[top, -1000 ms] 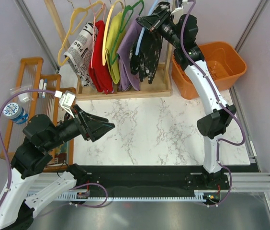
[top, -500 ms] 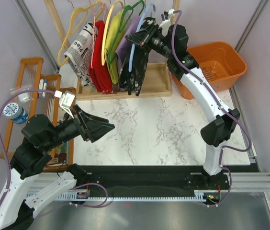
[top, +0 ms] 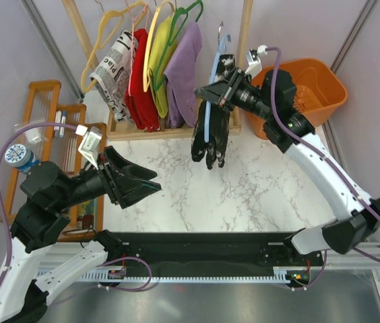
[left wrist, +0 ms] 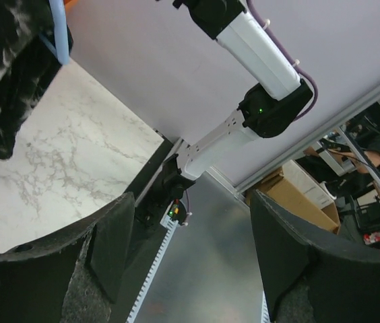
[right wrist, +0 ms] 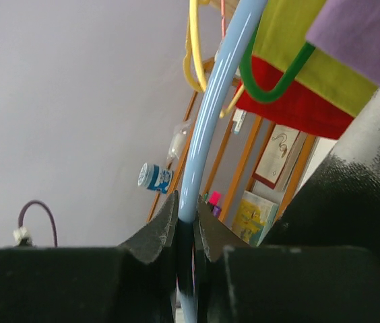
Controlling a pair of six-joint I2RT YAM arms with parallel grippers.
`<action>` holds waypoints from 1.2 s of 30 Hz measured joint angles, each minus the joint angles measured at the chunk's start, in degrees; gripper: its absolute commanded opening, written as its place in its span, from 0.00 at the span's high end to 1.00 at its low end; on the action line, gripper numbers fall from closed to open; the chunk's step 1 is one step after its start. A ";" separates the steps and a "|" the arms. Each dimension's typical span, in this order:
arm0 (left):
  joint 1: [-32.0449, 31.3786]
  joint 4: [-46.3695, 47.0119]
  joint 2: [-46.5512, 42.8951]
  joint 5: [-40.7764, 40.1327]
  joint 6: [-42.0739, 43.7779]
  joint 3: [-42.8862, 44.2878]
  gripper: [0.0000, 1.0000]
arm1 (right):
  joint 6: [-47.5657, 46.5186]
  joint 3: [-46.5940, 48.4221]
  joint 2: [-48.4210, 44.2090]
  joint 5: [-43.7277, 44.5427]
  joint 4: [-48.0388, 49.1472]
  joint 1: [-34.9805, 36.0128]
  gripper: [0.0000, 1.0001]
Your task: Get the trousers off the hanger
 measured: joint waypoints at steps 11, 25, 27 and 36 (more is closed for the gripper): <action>-1.16 14.86 7.06 5.18 -8.22 -9.57 0.34 | -3.65 -27.28 -19.47 -1.86 -1.42 7.78 1.00; -4.17 22.97 5.60 -2.97 -14.75 -20.06 0.41 | -7.17 -48.89 -35.47 1.42 0.02 23.76 1.00; -4.85 23.56 6.32 -3.96 -15.08 -20.15 0.41 | -7.15 -49.22 -35.50 3.39 0.63 26.16 1.00; -8.96 24.68 7.50 -10.03 -15.32 -21.11 0.45 | -6.97 -49.22 -35.32 8.92 2.99 32.54 1.00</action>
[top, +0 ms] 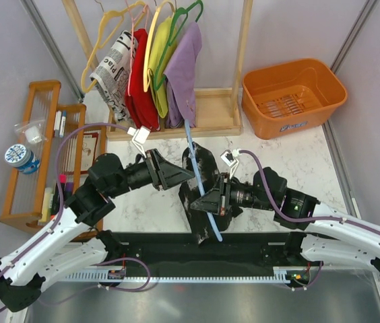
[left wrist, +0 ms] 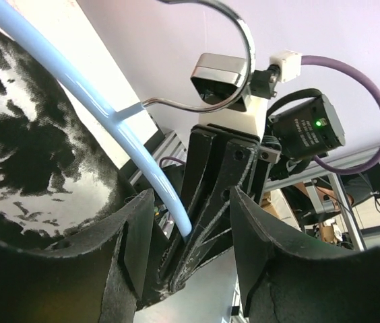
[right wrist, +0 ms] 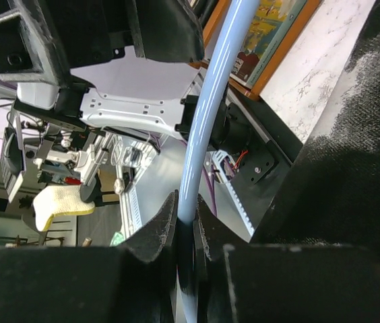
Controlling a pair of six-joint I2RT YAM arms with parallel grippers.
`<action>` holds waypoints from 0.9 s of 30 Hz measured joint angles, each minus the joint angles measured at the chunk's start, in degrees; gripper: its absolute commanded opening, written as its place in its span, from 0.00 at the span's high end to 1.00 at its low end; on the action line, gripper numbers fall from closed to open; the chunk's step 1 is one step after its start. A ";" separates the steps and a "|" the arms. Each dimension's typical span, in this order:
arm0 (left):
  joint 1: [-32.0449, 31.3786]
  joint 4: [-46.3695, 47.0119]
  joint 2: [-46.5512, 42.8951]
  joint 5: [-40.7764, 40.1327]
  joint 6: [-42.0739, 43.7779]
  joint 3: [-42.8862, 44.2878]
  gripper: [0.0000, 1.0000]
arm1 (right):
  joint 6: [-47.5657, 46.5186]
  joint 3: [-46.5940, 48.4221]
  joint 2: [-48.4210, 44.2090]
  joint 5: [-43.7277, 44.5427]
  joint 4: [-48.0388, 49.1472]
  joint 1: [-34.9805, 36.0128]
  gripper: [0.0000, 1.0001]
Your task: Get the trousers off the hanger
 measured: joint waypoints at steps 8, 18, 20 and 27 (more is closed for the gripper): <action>-4.85 0.76 3.41 -5.51 0.02 0.13 0.39 | 0.55 0.02 0.92 3.65 0.44 2.27 1.00; -7.23 0.07 8.04 -9.11 0.09 1.40 0.38 | 0.44 0.46 0.96 7.26 0.24 6.95 1.00; -7.30 0.33 7.10 -9.57 0.07 0.98 0.37 | 0.46 0.46 0.46 7.10 0.04 7.43 1.00; -7.52 5.70 4.55 -10.40 -1.84 -2.67 0.43 | 0.42 0.96 0.02 7.08 -0.33 7.54 1.00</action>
